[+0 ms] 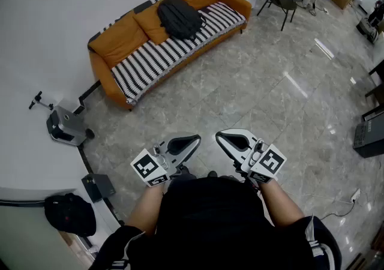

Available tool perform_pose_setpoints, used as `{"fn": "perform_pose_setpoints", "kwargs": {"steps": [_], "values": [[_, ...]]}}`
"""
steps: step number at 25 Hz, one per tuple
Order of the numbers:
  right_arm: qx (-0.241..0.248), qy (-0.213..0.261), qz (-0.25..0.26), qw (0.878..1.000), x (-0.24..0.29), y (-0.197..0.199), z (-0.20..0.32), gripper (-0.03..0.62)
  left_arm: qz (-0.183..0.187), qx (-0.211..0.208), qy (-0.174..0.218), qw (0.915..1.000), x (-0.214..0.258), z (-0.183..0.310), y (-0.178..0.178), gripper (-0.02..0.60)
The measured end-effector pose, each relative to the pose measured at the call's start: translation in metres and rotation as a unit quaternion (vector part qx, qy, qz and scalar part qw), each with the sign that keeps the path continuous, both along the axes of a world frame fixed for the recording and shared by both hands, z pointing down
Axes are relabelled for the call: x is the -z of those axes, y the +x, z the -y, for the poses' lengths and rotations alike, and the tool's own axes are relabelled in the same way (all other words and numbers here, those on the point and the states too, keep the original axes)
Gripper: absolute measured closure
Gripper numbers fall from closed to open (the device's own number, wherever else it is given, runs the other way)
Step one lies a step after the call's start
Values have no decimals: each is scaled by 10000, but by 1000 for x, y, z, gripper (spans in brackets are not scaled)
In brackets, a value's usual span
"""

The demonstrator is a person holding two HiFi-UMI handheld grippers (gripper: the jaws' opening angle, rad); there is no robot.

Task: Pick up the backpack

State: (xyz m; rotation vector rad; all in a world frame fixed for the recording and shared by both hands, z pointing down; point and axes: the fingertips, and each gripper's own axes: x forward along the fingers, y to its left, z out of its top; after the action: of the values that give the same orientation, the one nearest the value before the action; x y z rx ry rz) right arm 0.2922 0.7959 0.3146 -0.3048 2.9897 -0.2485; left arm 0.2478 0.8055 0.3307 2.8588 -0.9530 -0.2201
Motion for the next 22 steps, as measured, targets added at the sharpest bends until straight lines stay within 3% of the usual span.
{"fn": "perform_pose_setpoints", "kwargs": {"steps": [11, 22], "values": [[43, 25, 34, 10000, -3, 6, -5, 569, 62, 227, -138, 9996, -4, -1, 3, 558], [-12, -143, 128, 9998, -10, 19, -7, 568, 119, 106, -245, 9996, -10, -6, 15, 558]]}}
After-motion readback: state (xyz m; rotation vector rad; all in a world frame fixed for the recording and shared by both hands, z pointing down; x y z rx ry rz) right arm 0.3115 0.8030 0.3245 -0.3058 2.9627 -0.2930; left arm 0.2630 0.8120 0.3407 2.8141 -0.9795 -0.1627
